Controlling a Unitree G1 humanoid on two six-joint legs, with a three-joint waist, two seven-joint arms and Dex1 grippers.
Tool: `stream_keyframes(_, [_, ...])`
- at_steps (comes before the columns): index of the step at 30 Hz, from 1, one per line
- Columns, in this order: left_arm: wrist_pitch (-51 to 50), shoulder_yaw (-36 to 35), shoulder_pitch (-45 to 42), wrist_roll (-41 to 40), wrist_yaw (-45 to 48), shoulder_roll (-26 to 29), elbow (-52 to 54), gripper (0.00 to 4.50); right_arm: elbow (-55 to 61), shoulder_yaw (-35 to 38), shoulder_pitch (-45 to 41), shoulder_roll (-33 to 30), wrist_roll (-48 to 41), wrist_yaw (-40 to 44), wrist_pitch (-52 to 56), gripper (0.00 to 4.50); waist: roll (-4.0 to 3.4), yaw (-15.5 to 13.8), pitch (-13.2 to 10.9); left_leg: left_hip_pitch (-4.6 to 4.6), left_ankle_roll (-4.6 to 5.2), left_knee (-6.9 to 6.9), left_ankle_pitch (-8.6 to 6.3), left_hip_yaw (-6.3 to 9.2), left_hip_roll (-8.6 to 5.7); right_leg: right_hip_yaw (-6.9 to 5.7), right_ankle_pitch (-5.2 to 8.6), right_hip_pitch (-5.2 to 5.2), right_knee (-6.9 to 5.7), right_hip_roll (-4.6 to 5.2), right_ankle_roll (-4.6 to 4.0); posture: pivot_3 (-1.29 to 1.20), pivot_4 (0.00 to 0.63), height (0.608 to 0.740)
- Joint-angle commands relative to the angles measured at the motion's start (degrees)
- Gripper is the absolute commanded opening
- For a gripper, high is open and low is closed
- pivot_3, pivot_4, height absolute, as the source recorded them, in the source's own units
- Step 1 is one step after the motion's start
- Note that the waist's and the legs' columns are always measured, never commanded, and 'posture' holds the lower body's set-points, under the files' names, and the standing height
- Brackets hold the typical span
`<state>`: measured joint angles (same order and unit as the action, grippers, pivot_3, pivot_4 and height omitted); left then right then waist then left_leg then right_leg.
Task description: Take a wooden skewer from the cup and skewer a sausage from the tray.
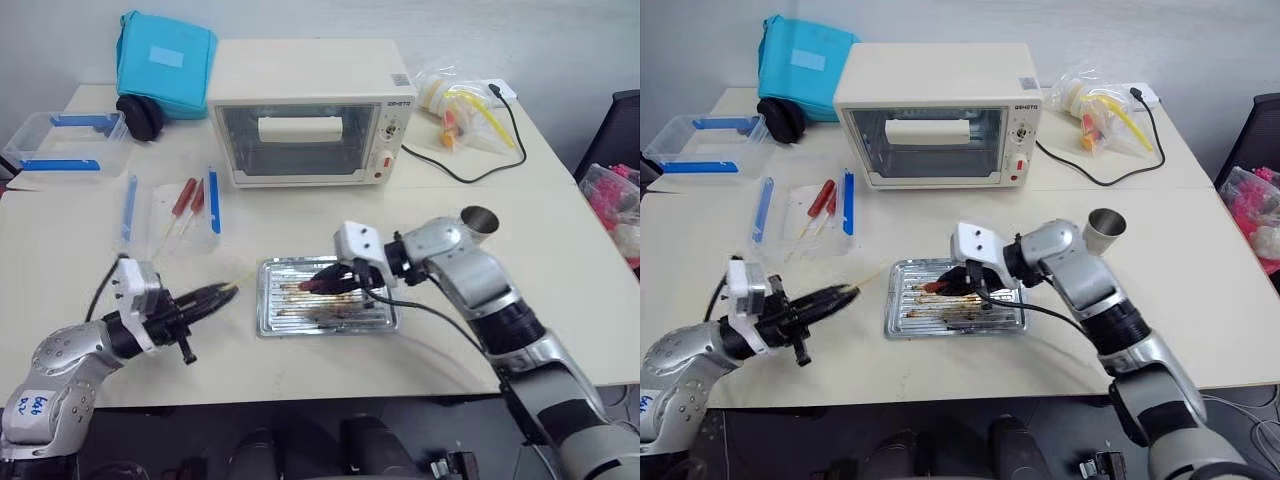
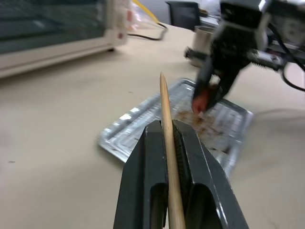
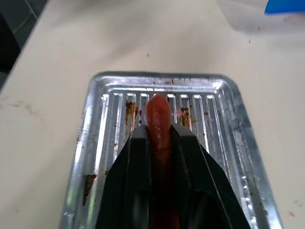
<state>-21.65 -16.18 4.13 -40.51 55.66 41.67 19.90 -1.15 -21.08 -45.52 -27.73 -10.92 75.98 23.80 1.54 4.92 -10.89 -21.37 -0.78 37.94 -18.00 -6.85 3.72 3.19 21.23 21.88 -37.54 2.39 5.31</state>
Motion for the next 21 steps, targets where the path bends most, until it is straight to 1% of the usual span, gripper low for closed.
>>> stream_keyframes(1, [-2.7,1.8,0.2,-2.3,5.7,3.4,3.3,0.00,3.9,1.7,0.2,-2.4,-2.9,3.0,-0.1,0.45,-0.02,0.0,0.0,0.01,0.00,0.00,0.00,0.00,-0.01,0.00,0.02,0.00,-0.01,0.01,-0.04,0.00,0.150,0.740])
stream_keyframes(8, [-3.6,4.9,-3.4,-1.1,6.8,2.8,1.9,0.00,4.3,0.7,0.2,-2.8,-2.9,2.6,0.7,0.45,-0.02,-0.1,0.0,0.06,0.00,-0.02,-0.01,0.02,-0.01,-0.01,0.07,-0.03,-0.04,0.02,-0.13,0.00,0.150,0.740])
stream_keyframes(21, [-0.7,6.3,-6.3,2.0,7.6,0.9,-2.3,0.00,5.9,0.0,0.4,-3.2,-2.8,2.7,2.4,0.45,-0.02,-0.1,0.0,0.03,0.01,-0.02,-0.01,0.02,-0.01,-0.01,0.08,0.04,-0.08,0.03,-0.15,0.00,0.150,0.740])
